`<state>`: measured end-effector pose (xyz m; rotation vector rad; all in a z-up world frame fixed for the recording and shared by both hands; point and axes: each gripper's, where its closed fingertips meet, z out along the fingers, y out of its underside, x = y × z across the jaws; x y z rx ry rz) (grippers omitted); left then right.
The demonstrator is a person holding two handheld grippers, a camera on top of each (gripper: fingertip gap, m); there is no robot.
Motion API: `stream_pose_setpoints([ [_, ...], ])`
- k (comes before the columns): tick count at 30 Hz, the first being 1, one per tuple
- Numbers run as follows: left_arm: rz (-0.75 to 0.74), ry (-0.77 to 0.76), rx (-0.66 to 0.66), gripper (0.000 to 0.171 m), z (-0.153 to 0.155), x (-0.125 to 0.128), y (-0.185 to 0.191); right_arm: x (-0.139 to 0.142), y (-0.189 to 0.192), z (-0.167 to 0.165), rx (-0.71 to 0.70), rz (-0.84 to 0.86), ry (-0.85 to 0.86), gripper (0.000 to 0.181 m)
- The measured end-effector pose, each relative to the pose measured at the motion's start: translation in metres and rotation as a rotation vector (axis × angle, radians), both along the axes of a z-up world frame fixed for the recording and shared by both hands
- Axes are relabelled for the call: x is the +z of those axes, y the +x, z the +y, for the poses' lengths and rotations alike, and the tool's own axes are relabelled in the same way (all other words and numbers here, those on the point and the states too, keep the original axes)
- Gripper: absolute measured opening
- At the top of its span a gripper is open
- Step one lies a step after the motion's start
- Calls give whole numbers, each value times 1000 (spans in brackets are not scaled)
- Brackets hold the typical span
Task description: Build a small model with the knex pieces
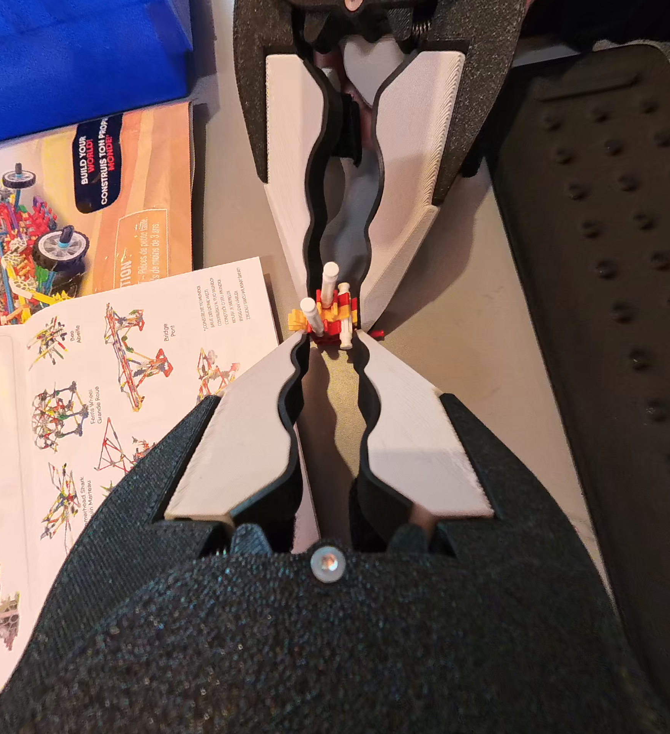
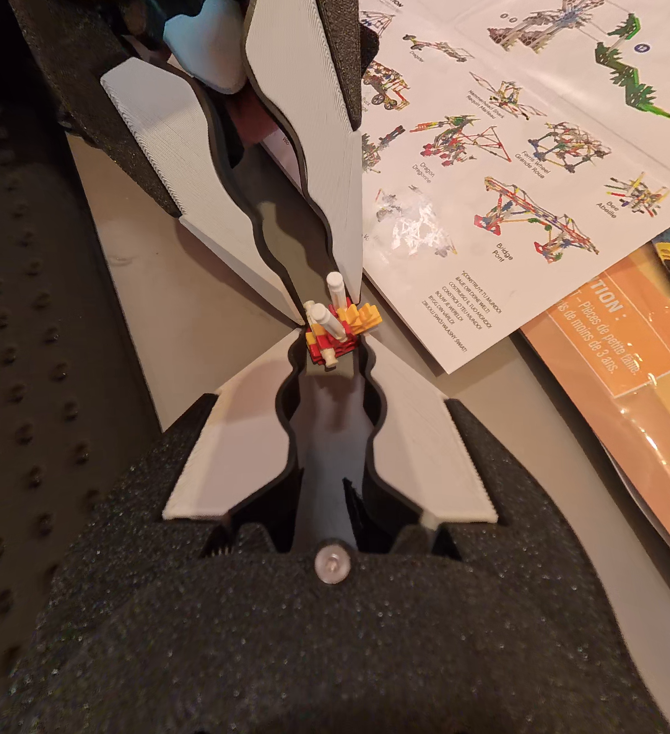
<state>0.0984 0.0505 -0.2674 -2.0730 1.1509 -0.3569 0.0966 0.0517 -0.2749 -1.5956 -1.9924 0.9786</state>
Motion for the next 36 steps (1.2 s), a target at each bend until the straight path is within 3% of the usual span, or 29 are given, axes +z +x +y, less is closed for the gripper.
stream_pose_setpoints([
  [10, 35, 19, -11, 18, 2, 0, 3, 4, 5, 4, -1, -2, 82, 28],
  [12, 53, 22, -9, 5, 3, -1, 1, 7, 8, 6, -1, 4, 117, 29],
  [16, 55, 27, -7, 7, 4, -2, 2, 10, 9, 7, 14, 15, 162, 27],
  [26, 59, 12, -16, 8, 5, -2, 6, 2, 13, 5, 32, -25, 23, 23],
  [31, 63, 30, 11, 24, 9, 1, 1, 1, 12, 1, 71, -49, 7, 23],
  [36, 52, 42, -20, 22, 7, 1, 3, 1, 13, 1, 98, -80, 12, 23],
])
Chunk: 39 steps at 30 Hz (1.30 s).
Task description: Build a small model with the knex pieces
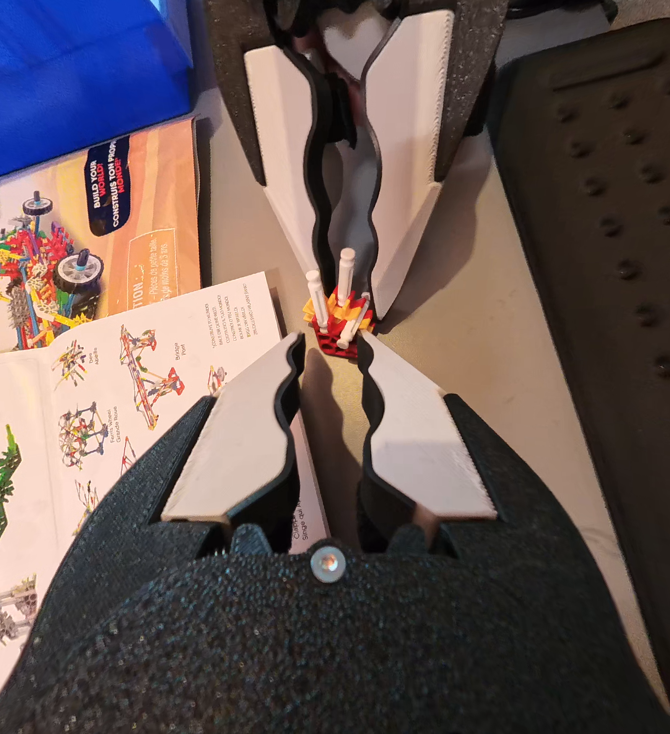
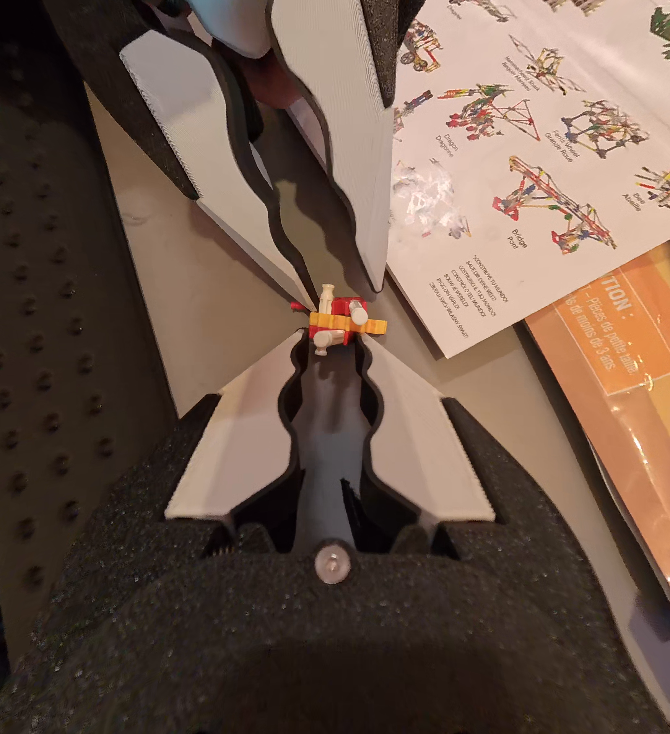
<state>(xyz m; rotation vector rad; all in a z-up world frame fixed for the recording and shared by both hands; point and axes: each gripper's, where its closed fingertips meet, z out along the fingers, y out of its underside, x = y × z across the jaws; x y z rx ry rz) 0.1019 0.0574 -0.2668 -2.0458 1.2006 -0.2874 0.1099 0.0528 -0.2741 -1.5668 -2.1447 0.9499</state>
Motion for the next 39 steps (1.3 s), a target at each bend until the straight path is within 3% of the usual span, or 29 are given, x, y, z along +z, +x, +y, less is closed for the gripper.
stream_pose_setpoints([
  [22, -130, -56, -46, 17, -14, -2, 6, -1, 2, -12, 175, -43, -56, 23],
  [39, -170, -93, -35, 16, -15, -2, 6, -2, -1, -13, 188, -118, -93, 21],
])
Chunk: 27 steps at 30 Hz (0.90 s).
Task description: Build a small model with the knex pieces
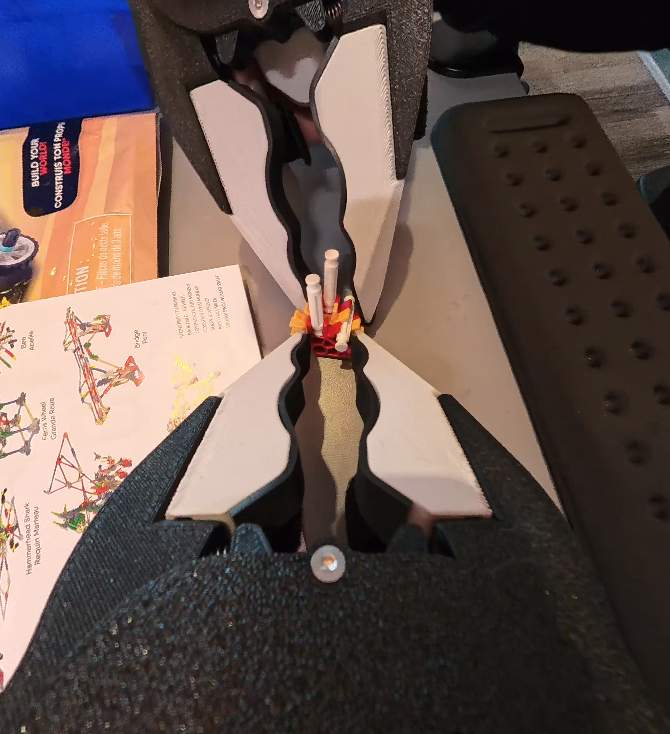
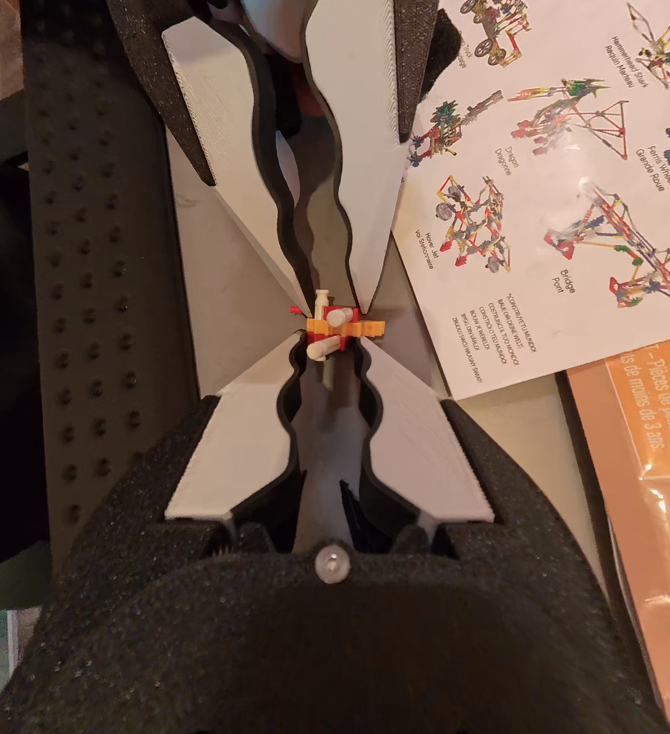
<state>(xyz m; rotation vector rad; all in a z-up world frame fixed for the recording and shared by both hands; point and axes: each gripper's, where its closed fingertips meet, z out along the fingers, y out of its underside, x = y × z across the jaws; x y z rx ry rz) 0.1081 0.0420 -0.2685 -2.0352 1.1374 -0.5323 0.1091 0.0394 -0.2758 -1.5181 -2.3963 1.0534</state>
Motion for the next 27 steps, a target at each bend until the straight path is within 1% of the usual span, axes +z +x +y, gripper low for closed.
stream_pose_setpoints([
  [2, 2, 0, -2, 16, 0, 0, -1, 0, 0, 0, 12, -3, 21, 21],
  [5, -4, -3, -6, 16, -1, 0, -1, 0, 1, -1, 13, 23, -1, 22],
  [19, -7, -2, -10, 17, -2, 0, 0, 7, 2, 1, -95, 124, -106, 22],
  [22, 1, 7, -13, 17, -2, 0, 0, 8, 3, 2, -106, 126, -121, 18],
  [27, 12, 14, -12, 17, -2, 0, 0, 8, 3, 3, -121, 118, -127, 17],
])
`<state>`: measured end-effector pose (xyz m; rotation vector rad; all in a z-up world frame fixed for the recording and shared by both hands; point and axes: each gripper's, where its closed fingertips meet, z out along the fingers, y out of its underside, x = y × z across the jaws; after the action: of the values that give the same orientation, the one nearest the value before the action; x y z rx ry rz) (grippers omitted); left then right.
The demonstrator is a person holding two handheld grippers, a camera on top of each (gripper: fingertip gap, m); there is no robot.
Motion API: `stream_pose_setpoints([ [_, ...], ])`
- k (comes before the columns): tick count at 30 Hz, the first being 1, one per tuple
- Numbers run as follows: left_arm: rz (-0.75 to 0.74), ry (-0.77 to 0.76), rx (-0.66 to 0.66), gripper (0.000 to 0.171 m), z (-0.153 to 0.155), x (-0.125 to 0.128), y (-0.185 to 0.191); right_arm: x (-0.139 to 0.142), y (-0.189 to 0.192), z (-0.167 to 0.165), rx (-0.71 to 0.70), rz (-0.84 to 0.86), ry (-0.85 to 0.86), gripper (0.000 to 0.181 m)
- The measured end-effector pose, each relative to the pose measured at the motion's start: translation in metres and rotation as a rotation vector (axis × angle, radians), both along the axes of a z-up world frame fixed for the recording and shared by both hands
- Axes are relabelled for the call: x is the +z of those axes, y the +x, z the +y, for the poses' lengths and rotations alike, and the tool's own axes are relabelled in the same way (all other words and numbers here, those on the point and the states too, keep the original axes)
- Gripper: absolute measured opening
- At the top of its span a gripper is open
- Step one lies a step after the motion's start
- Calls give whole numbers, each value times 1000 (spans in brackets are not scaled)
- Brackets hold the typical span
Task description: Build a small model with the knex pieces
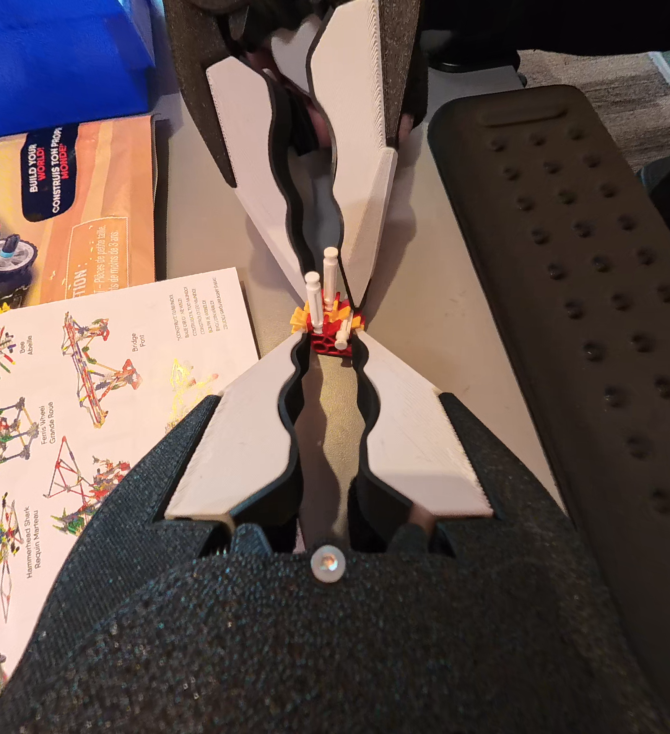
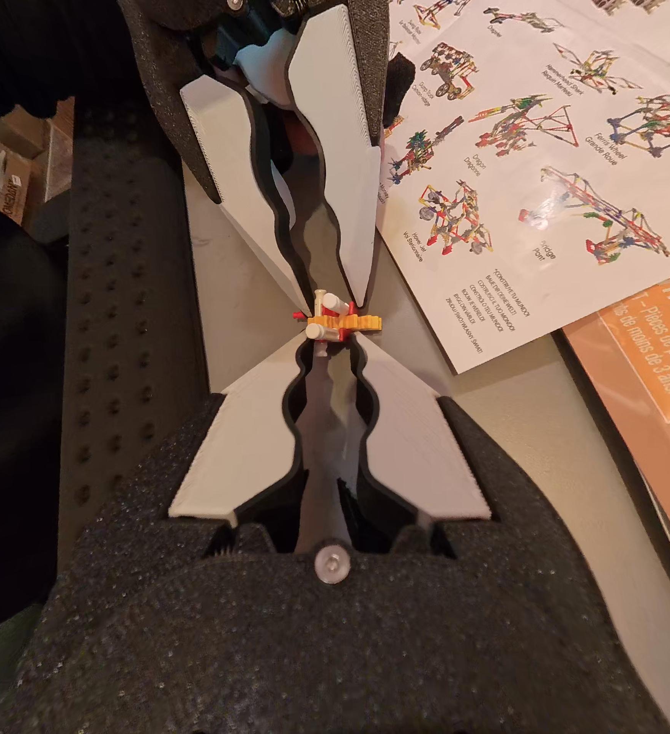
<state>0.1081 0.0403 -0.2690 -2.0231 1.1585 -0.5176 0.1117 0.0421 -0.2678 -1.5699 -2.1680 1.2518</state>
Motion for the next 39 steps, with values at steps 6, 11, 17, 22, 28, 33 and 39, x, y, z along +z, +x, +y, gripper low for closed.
stream_pose_setpoints([
  [6, 58, 23, 2, 18, 1, -1, -3, -1, -2, 1, 8, -50, 53, 17],
  [11, 119, 45, 16, 18, 3, -1, -9, -1, -6, 3, 21, -110, 85, 17],
  [17, 113, 17, 27, 24, 1, 1, -17, -1, -8, 3, 44, -143, 110, 17],
  [22, 66, 4, 19, 22, 4, 9, -14, -2, -9, 3, 49, -153, 122, 17],
  [28, 31, -47, -3, 13, 4, 7, -12, -2, -10, 3, 54, -161, 132, 17],
  [33, 26, -47, -15, 7, 1, 5, -14, -2, -12, 2, 61, -171, 140, 16],
  [39, 6, -40, -22, 7, 1, 6, -14, -2, -12, 2, 77, -190, 160, 16],
])
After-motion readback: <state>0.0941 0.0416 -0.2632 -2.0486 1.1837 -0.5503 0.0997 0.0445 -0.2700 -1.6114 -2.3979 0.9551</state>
